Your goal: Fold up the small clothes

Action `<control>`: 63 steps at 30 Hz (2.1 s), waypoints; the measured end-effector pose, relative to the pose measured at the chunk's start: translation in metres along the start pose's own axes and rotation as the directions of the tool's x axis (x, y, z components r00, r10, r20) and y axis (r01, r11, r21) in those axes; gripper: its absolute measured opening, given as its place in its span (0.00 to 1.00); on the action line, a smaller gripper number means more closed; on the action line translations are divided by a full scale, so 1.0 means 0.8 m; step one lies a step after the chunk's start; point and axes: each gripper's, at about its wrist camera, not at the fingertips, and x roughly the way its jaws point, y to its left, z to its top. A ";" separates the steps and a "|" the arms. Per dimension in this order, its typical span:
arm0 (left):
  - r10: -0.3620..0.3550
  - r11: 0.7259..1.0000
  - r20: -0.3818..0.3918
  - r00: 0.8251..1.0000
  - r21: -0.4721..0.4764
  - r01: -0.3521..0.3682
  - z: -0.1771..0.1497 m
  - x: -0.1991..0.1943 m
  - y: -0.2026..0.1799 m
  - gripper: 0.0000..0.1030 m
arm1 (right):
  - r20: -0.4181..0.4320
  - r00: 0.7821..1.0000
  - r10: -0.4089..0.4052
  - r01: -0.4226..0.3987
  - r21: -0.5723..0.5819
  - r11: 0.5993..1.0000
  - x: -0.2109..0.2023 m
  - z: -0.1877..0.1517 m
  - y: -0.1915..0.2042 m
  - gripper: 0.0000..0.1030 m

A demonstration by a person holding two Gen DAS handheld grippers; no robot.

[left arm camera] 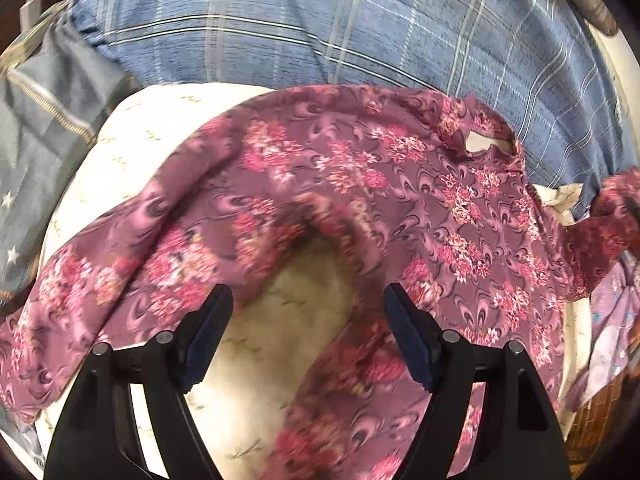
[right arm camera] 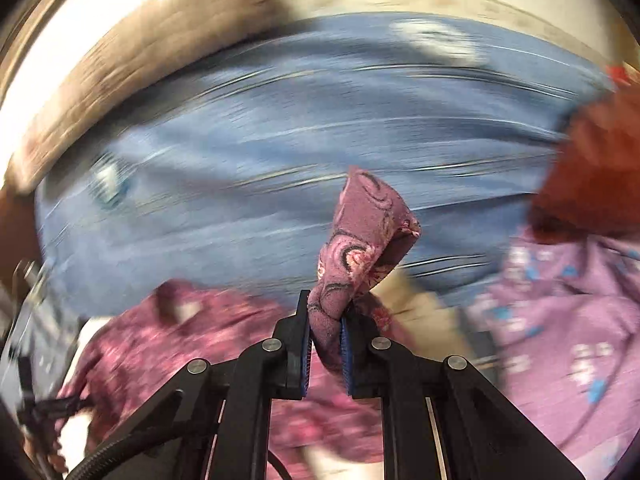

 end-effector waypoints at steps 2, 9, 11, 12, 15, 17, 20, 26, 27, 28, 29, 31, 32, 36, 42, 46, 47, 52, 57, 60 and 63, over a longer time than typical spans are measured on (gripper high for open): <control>-0.006 1.000 -0.001 1.000 -0.021 0.006 -0.007 -0.004 0.015 0.75 | -0.043 0.997 0.063 -0.066 -0.056 0.996 0.014 -0.017 0.053 0.12; -0.038 0.993 -0.017 0.999 -0.116 0.036 -0.029 -0.016 0.069 0.75 | -0.298 0.945 0.136 -0.186 -0.146 0.972 0.110 -0.141 0.238 0.45; -0.037 0.992 -0.015 0.999 -0.120 0.035 -0.031 -0.022 0.076 0.75 | -0.387 0.918 0.090 -0.189 -0.224 0.956 0.133 -0.182 0.284 0.45; -0.036 0.992 -0.010 0.999 -0.118 0.034 -0.032 -0.026 0.078 0.75 | -0.419 0.905 0.073 -0.197 -0.259 0.946 0.137 -0.201 0.304 0.45; -0.048 0.993 0.017 0.999 -0.108 0.049 -0.029 -0.041 0.074 0.76 | -0.435 0.892 0.123 -0.254 -0.257 0.932 0.113 -0.217 0.322 0.44; -0.082 0.990 0.025 0.996 -0.110 0.084 -0.024 -0.045 0.064 0.76 | -0.402 0.897 0.181 -0.275 -0.190 0.942 0.082 -0.209 0.301 0.45; -0.140 0.985 0.016 0.990 -0.095 0.141 -0.013 -0.041 0.032 0.76 | -0.338 0.918 0.207 -0.232 -0.034 0.972 0.044 -0.185 0.227 0.54; -0.209 0.978 -0.102 0.973 -0.050 0.205 0.017 0.024 -0.079 0.76 | -0.268 0.953 0.143 -0.074 0.254 0.964 -0.010 -0.177 0.060 0.58; -0.223 0.974 -0.145 0.964 -0.054 0.218 0.024 0.047 -0.103 0.76 | -0.260 0.955 0.144 -0.064 0.295 0.953 -0.017 -0.181 0.038 0.59; -0.228 0.974 -0.169 0.959 -0.053 0.222 0.028 0.061 -0.117 0.76 | -0.253 0.956 0.149 -0.060 0.327 0.943 -0.025 -0.184 0.023 0.59; -0.226 0.974 -0.191 0.955 -0.053 0.220 0.032 0.075 -0.132 0.76 | -0.245 0.957 0.157 -0.061 0.359 0.931 -0.033 -0.191 0.005 0.59; -0.209 0.978 -0.222 0.952 -0.054 0.202 0.038 0.103 -0.157 0.76 | -0.238 0.955 0.176 -0.069 0.400 0.914 -0.042 -0.199 -0.018 0.59; -0.209 0.978 -0.232 0.950 -0.066 0.199 0.039 0.114 -0.166 0.76 | -0.236 0.952 0.198 -0.080 0.429 0.900 -0.045 -0.205 -0.030 0.59; -0.283 0.952 -0.195 0.939 -0.173 0.251 0.032 0.130 -0.179 0.84 | -0.217 0.932 0.291 -0.141 0.523 0.841 -0.042 -0.221 -0.053 0.59; -0.385 0.909 -0.169 0.907 -0.240 0.341 0.036 0.144 -0.205 0.82 | -0.171 0.915 0.365 -0.207 0.577 0.790 -0.034 -0.227 -0.066 0.59; -0.402 0.908 -0.145 0.904 -0.191 0.373 0.036 0.139 -0.227 0.13 | -0.131 0.921 0.367 -0.217 0.610 0.762 -0.019 -0.227 -0.075 0.55; -0.396 0.912 -0.135 0.908 -0.176 0.371 0.036 0.135 -0.229 0.13 | -0.124 0.921 0.369 -0.219 0.618 0.755 -0.014 -0.230 -0.074 0.50; -0.343 0.930 0.070 0.937 -0.115 0.349 0.050 0.061 -0.194 0.12 | -0.097 0.906 0.412 -0.279 0.596 0.753 -0.003 -0.211 -0.050 0.09; -0.221 0.957 0.199 0.955 -0.145 0.252 0.045 0.016 -0.119 0.12 | -0.132 0.809 0.572 -0.436 0.517 0.736 -0.009 -0.209 0.035 0.12; -0.177 0.959 0.122 0.977 -0.201 0.199 0.037 0.048 -0.088 0.12 | -0.277 0.758 0.590 -0.414 0.496 0.764 0.017 -0.239 0.080 0.13; -0.189 0.943 0.063 0.980 -0.267 0.199 0.032 0.078 -0.066 0.12 | -0.356 0.699 0.620 -0.358 0.577 0.734 0.021 -0.273 0.078 0.22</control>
